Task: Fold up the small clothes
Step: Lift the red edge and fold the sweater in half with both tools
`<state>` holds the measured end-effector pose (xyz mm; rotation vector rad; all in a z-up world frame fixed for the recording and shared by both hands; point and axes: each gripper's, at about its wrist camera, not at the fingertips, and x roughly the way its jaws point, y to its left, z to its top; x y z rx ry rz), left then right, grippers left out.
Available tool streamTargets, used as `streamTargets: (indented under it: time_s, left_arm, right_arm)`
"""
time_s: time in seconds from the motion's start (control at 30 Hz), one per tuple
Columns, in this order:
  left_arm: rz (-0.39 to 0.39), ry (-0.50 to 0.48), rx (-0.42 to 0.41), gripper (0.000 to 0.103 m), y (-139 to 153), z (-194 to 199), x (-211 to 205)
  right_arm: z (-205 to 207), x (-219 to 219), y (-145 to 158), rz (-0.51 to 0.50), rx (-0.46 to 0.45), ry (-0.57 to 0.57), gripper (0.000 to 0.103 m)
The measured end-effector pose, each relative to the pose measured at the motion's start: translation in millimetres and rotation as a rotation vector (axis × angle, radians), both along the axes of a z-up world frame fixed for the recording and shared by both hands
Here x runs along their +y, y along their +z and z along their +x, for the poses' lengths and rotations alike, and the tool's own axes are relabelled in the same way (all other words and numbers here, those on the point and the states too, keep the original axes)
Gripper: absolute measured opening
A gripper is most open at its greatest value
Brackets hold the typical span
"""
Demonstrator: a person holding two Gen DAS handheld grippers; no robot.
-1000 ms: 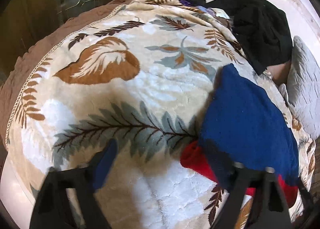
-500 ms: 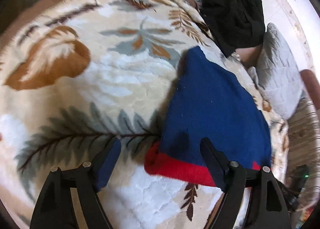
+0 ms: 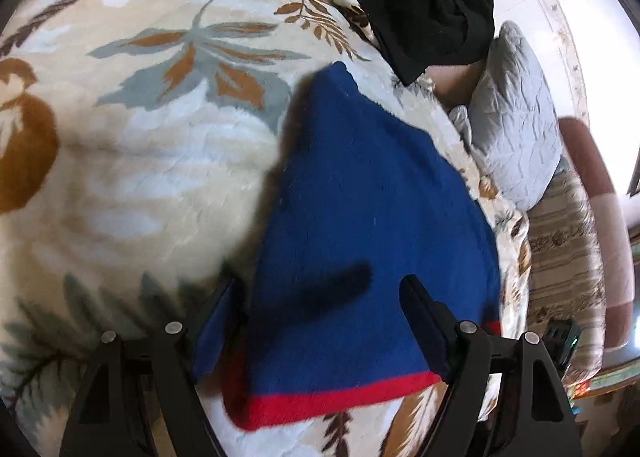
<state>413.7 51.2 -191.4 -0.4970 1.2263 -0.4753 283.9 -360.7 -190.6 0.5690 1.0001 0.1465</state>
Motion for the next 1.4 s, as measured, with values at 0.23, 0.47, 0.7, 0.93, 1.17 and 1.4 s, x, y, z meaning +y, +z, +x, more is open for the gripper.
streamTargets:
  time_s: [0.23,0.47,0.7,0.93,1.17,1.4]
  left_arm:
    - [-0.083,-0.063,0.009,0.080,0.0,15.9,-25.3]
    - [-0.091,-0.003,0.057,0.036,-10.8,20.8,-18.0]
    - [0.007,-0.018,-0.109,0.025,25.1,2.9,-38.8]
    - [0.100,-0.078,-0.281,0.023,77.8,-25.0,-89.5]
    - [0.199,-0.230,-0.372,0.022,115.0,-40.5,-185.9]
    - [0.249,-0.415,-0.349,0.021,92.6,-65.5,-300.4]
  right_arm:
    - [0.3,-3.6,-1.5,0.032,-0.003,-0.009,0.032]
    - [-1.5,-9.3,-3.1,0.071,-0.007,-0.012,0.032]
    - [-8.7,-21.5,2.4,0.107,-0.035,-0.059,0.032]
    - [-27.8,-78.9,9.3,0.202,-0.102,-0.240,0.033]
    - [-44.1,-117.4,1.1,0.291,-0.103,-0.308,0.033]
    - [-53.4,-154.5,-3.4,0.386,-0.116,-0.365,0.033]
